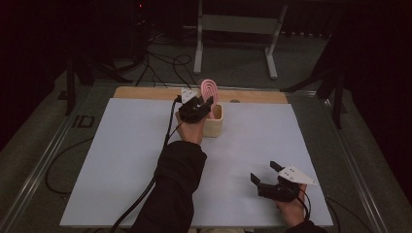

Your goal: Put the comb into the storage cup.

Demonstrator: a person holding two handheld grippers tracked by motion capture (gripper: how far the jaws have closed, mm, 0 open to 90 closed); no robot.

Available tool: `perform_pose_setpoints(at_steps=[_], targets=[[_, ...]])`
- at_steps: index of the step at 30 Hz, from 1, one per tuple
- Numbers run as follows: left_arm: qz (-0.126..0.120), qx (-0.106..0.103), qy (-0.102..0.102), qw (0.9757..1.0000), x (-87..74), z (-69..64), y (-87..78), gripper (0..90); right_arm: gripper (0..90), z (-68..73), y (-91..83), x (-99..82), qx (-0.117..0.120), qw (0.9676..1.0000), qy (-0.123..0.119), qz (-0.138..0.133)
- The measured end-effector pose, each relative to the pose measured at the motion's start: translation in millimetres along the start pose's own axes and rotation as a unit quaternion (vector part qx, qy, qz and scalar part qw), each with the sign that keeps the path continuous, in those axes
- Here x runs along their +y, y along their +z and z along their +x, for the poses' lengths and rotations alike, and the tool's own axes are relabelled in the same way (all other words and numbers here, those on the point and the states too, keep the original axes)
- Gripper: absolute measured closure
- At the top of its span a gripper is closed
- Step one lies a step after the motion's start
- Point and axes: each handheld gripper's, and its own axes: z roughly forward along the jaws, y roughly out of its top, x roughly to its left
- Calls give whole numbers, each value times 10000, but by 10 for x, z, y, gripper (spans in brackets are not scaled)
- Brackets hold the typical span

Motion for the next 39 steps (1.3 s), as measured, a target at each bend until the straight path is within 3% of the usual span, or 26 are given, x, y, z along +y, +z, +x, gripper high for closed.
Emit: perform_pose_setpoints(at_steps=[12,29,39], targets=[[144,-208,34,9997,-47,-14,41,628,94,3,6,-1,19,10000,-18,-2],[485,-174,131,9986,39,162,31,625,94,3,8,-3,15,10000,-13,17],[567,-189,191,9980,48,223,29,600,94,4,9,-4,10,10000,-21,27]])
